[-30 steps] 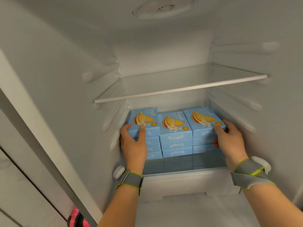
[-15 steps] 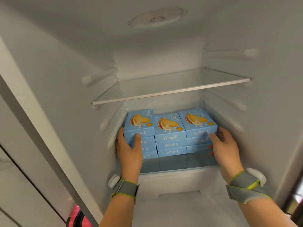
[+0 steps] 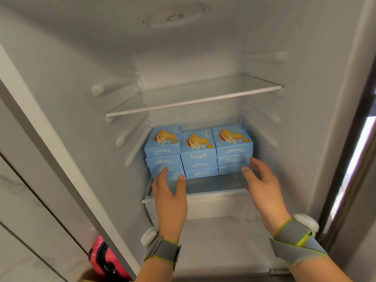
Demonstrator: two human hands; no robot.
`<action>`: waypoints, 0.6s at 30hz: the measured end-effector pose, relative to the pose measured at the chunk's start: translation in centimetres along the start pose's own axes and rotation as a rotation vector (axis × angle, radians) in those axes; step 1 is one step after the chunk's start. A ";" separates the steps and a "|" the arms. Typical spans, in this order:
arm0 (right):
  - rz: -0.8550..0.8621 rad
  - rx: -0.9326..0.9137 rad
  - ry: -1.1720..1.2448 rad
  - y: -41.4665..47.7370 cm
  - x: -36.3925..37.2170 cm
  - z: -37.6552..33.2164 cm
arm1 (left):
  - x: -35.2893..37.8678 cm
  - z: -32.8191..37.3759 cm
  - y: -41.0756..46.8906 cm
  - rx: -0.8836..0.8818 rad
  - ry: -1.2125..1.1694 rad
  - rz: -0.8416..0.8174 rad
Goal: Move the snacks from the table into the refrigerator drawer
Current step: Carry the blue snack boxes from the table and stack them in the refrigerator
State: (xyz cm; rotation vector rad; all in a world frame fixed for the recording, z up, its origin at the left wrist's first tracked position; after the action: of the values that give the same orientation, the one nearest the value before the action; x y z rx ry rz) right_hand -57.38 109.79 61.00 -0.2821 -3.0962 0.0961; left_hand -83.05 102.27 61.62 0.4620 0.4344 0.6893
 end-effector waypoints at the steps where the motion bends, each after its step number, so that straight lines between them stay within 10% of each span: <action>1: -0.013 -0.002 -0.011 -0.6 -0.3 0.3 | 0.0 0.3 -1.0 -0.001 0.004 -0.003; 18: 0.006 0.042 -0.053 -11.8 -1.0 1.2 | -4.0 1.8 -8.0 0.016 -0.042 -0.189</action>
State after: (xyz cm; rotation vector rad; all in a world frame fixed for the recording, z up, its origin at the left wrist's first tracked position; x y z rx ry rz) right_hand -58.54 97.91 60.50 -0.2930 -3.1412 0.1709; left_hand -80.87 93.67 59.67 0.4433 0.4381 0.4927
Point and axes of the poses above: each hand's wrist, its own y-axis towards the middle knuckle, its own x-axis out of the palm, z = x × y, the point moved 6 cm from there along y, towards the middle knuckle, and after that the axes turned 13 degrees about x, right-handed, at the moved point
